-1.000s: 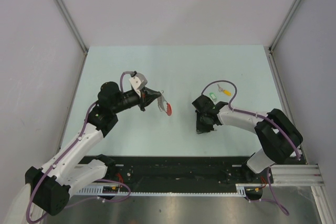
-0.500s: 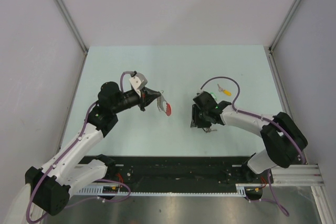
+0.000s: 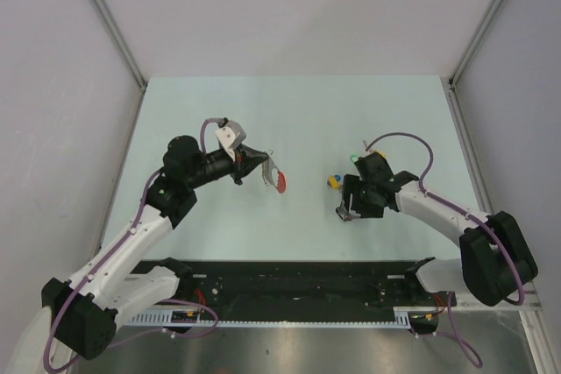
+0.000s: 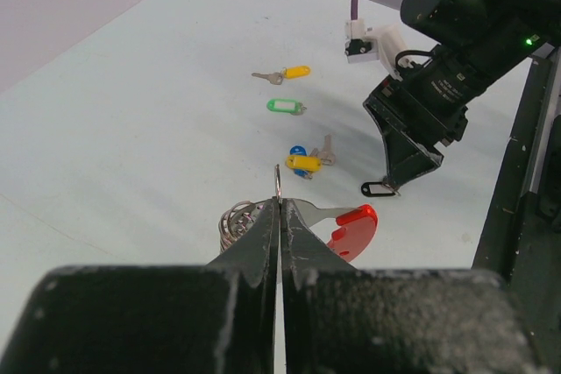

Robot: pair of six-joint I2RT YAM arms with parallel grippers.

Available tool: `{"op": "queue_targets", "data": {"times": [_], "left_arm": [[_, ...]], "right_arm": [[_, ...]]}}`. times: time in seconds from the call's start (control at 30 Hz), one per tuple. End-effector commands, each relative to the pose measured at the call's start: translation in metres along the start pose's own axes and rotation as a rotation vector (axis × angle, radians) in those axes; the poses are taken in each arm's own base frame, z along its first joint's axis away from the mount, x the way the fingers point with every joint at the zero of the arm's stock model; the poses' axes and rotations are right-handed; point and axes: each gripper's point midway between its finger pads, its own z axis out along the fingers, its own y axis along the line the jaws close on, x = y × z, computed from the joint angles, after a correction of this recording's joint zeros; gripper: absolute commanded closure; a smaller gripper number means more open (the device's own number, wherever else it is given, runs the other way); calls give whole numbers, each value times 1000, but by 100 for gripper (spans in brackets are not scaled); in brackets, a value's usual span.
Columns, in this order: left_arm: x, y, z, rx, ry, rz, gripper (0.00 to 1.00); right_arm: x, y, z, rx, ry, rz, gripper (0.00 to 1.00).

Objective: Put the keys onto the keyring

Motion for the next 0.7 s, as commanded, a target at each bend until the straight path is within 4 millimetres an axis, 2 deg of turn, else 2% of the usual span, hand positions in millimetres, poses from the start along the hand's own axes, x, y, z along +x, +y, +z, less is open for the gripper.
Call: {"op": "queue_targets", "data": {"times": [0.0, 0.23, 0.4, 0.5, 0.53, 0.63, 0.67], "left_arm": [[-30, 3, -1, -5, -69, 53, 100], [-30, 3, -1, -5, -68, 56, 100], [-30, 3, -1, -5, -68, 54, 100], [-32, 2, -2, -5, -73, 61, 100], [-31, 2, -2, -5, -71, 57, 99], [-31, 3, -2, -8, -71, 58, 100], [-31, 3, -2, -8, -71, 60, 100]], "right_arm": [[8, 12, 6, -78, 47, -12, 28], [14, 27, 21, -122, 82, -27, 30], [12, 56, 38, -226, 96, -20, 30], [4, 80, 45, -279, 81, -50, 30], [-5, 92, 45, -302, 54, -70, 29], [-14, 109, 48, -331, 42, -102, 27], [-23, 118, 43, -353, 22, -115, 27]]}}
